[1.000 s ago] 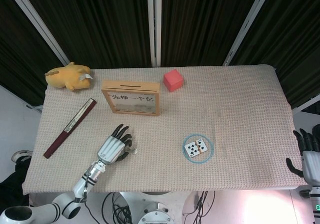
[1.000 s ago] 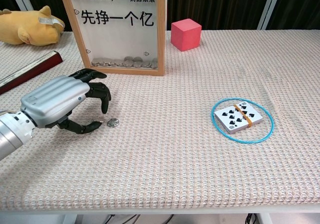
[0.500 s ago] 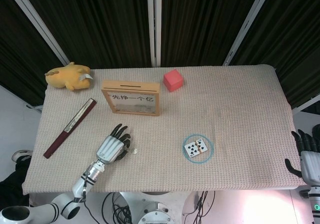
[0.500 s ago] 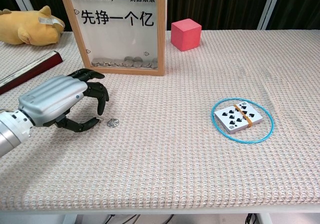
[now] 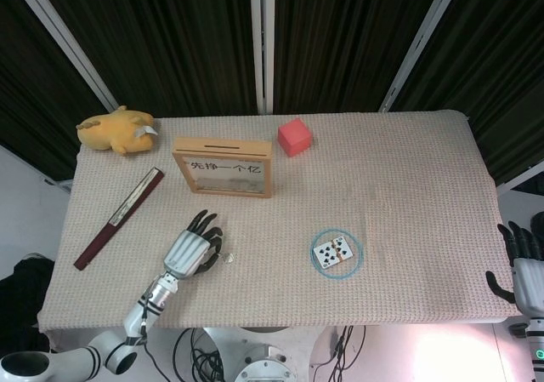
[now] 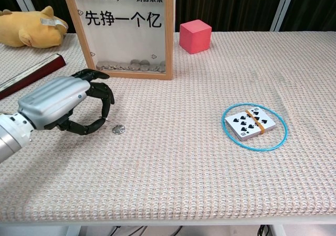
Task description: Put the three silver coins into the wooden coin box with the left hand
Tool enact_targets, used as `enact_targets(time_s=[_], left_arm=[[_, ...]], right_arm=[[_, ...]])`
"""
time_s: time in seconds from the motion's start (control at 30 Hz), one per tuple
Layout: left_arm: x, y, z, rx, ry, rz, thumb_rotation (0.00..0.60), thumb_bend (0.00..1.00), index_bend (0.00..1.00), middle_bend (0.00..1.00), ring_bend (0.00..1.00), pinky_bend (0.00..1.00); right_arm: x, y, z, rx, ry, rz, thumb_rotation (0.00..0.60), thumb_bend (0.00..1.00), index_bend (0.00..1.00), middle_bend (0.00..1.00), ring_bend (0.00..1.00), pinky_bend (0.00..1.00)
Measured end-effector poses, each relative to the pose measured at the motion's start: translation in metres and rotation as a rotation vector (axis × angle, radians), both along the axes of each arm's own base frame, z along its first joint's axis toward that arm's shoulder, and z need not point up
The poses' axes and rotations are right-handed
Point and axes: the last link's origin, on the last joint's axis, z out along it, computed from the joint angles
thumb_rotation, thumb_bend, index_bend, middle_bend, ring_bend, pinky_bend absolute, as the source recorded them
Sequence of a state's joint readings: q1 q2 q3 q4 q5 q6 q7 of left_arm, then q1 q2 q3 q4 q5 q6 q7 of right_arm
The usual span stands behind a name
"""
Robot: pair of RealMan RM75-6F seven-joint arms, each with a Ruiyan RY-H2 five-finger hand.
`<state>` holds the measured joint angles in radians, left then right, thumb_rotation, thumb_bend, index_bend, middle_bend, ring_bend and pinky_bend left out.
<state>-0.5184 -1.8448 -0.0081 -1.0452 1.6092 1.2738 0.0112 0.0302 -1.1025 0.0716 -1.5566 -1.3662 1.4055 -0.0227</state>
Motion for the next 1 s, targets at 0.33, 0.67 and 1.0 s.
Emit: enact_targets(time_s=[0.33, 0.67, 1.0], left_arm=[[0.023, 0.007, 0.064, 0.142, -0.135, -0.022, 0.600, 0.46, 0.63, 0.35, 0.09, 0.05], [0.064, 0.047, 0.167, 0.377, -0.236, -0.021, 0.600, 0.46, 0.63, 0.34, 0.09, 0.05], [0.106, 0.113, 0.177, 0.317, -0.250, 0.005, 0.600, 0.46, 0.64, 0.34, 0.09, 0.05]], right_arm=[[0.006, -0.002, 0.000, -0.009, -0.001, 0.027, 0.600, 0.30, 0.00, 0.00, 0.00, 0.00], [0.011, -0.004, -0.001, -0.013, -0.001, 0.046, 0.600, 0.30, 0.00, 0.00, 0.00, 0.00], [0.019, -0.010, -0.006, 0.003, 0.000, 0.061, 0.600, 0.30, 0.00, 0.00, 0.00, 0.00]])
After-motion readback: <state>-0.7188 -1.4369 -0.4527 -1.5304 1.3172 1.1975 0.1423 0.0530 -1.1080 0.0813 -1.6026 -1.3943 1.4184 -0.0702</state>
